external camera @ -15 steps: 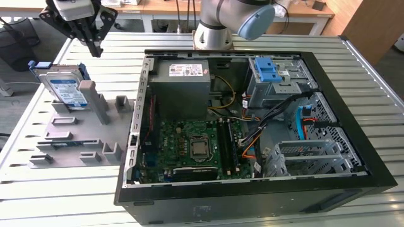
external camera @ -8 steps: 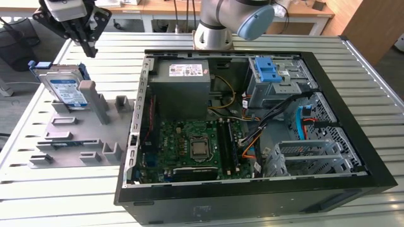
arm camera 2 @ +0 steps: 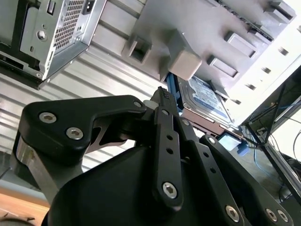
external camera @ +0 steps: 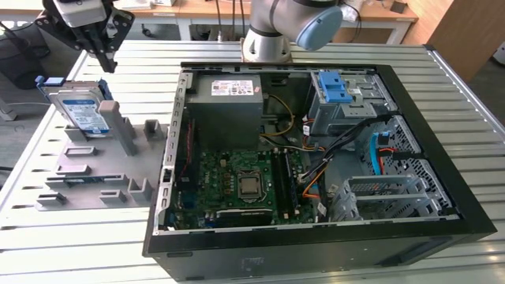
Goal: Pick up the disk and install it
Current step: 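Reach for the disk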
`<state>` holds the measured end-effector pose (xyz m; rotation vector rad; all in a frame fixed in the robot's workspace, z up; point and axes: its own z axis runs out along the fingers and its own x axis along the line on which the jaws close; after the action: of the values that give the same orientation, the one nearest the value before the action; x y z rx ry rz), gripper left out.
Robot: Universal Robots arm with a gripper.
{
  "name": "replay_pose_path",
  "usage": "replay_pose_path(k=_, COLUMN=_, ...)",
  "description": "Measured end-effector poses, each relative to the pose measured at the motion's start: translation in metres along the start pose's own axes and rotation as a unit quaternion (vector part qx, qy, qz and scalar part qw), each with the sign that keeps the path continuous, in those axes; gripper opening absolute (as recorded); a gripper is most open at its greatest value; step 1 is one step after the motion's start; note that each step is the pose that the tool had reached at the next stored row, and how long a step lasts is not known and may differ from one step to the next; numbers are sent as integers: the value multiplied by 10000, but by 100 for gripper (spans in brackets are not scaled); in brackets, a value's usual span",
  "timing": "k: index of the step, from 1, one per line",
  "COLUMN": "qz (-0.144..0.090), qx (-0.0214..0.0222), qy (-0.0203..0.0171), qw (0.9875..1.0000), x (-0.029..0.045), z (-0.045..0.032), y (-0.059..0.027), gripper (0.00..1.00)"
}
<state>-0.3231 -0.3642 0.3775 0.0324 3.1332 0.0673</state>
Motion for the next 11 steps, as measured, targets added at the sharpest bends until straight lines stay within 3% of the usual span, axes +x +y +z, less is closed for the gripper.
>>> replay_pose_path(k=7, qz=0, qx=0, qy=3, qw=10000, x=254, z=14, y=36, gripper=11)
replay_pose_path(k=11, qz=0, qx=0, qy=4, qw=10000, x=286, z=17, y=41, gripper=11)
